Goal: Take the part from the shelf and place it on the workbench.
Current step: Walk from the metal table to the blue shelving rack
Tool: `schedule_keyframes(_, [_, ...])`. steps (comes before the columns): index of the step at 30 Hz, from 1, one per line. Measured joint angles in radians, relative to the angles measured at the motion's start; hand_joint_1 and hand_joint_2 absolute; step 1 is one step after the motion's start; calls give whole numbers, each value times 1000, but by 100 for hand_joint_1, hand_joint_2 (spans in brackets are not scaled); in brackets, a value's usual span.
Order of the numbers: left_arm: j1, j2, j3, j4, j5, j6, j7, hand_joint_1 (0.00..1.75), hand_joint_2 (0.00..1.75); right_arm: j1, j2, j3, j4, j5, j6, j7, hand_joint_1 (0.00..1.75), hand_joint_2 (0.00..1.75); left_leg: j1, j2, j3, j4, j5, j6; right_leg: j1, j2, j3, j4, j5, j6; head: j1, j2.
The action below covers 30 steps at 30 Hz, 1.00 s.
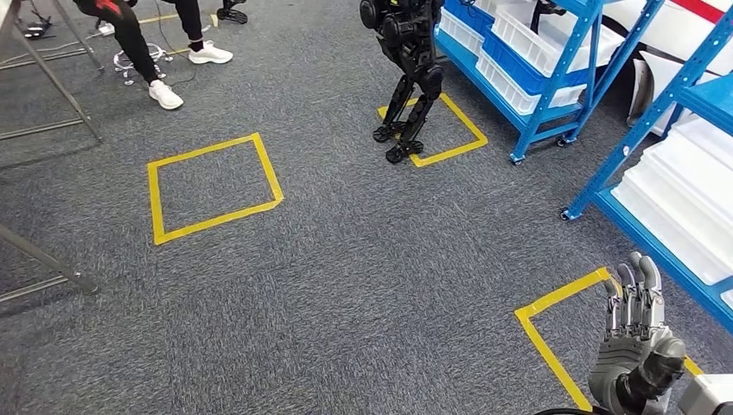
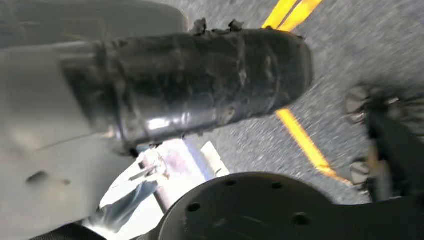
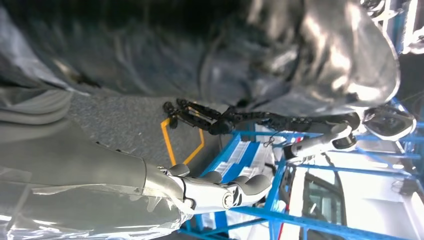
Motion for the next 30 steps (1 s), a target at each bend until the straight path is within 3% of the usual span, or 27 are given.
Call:
schedule_keyframes(2, [-2,-1,0,0,0,0,1,0,0,1,0,0,0,0,0,1,0,0,-2,21,1,-1,-3,18,-2,23,-4,-3,2,11,0,0])
schedule_keyframes(3, [-3,-3,0,0,0,0,0,0,0,2,0,-1,0,0,0,1,0,0,-1,35,1,-1,-2,25,-2,20,-7,0,0,14,1,0])
schedule_keyframes(5, [-4,-11,0,0,0,0,-2,0,0,3,-1,-1,0,0,0,1,0,0,-1,60,1,-3,0,38,0,-28,-37,61,-34,19,4,0])
schedule_keyframes(7, [-3,-18,0,0,0,0,-2,0,0,2,-2,-2,0,0,0,1,0,0,-6,82,0,-3,-2,47,1,-92,-107,203,-100,21,7,0])
schedule_keyframes(8, [-2,-19,0,0,0,0,-2,0,0,2,-2,-1,0,0,0,1,0,0,-10,95,0,-3,-3,50,1,-107,-143,272,-125,21,7,0])
schedule_keyframes(9, [0,-21,0,0,0,0,-1,0,0,3,-2,-1,0,0,0,1,0,0,-13,108,0,-3,-5,52,2,-114,-164,310,-132,19,7,0])
schedule_keyframes(10, [1,-22,0,0,0,0,-1,0,0,3,-2,-1,0,0,0,1,0,0,-17,121,2,-3,-7,53,2,-118,-167,313,-122,15,7,0])
schedule_keyframes(11, [2,-21,0,0,0,0,-1,0,0,3,-2,-1,0,0,0,1,0,0,-20,133,5,-3,-9,55,5,-123,-147,271,-93,7,7,0])
schedule_keyframes(13, [1,-21,0,0,0,0,-2,0,0,2,-2,-1,0,0,0,1,0,0,-26,157,13,-3,-15,53,21,-169,-73,126,-28,-17,7,0])
schedule_keyframes(15, [-1,-23,0,0,0,-1,-2,0,0,0,-2,-1,-1,0,0,1,0,0,-29,178,19,-4,-21,46,37,-209,-26,29,1,-35,7,0])
schedule_keyframes(16, [-2,-24,0,0,0,-1,-2,0,0,-1,-2,-2,-2,0,1,1,0,0,-29,191,21,-5,-23,41,41,-209,-23,17,0,-37,7,0])
schedule_keyframes(18, [-4,-26,0,0,0,-1,-2,0,0,1,-2,-2,-3,0,2,1,0,0,-29,209,28,-7,-29,31,38,-179,-20,5,8,-37,6,0])
schedule_keyframes(20, [-6,-25,0,0,0,-1,-2,0,0,2,-1,-2,-4,0,3,1,0,0,-27,166,20,25,-55,17,29,-153,-10,-13,19,-38,4,0])
schedule_keyframes(22, [-6,-20,0,0,0,-2,-1,0,0,2,-1,-1,-4,0,4,1,0,0,-24,100,-36,140,-113,7,23,-127,-6,-20,24,-39,0,0])
schedule_keyframes(24, [-1,-15,0,0,0,-2,0,0,0,2,0,-1,-3,-1,5,1,0,0,-21,80,-101,258,-153,4,22,-98,-7,-19,24,-39,0,0])
schedule_keyframes(25, [2,-12,0,0,0,-2,0,0,0,2,0,0,-2,-1,5,1,0,0,-20,77,-114,274,-146,3,22,-82,-7,-18,24,-39,0,0])
schedule_keyframes(26, [5,-11,0,0,0,-2,0,0,0,2,0,0,-1,-1,6,1,0,0,-20,74,-112,256,-121,3,21,-64,-6,-16,23,-38,1,0])
schedule_keyframes(28, [6,-9,0,0,0,-2,-1,0,0,2,0,0,0,-1,6,1,0,0,-15,41,-64,130,-39,2,18,-31,-7,-8,18,-32,1,0])
schedule_keyframes(30, [3,-9,0,0,0,-1,0,0,0,2,0,0,0,-2,7,1,0,0,-9,-5,-18,23,5,5,17,-3,-13,5,11,-20,1,0])
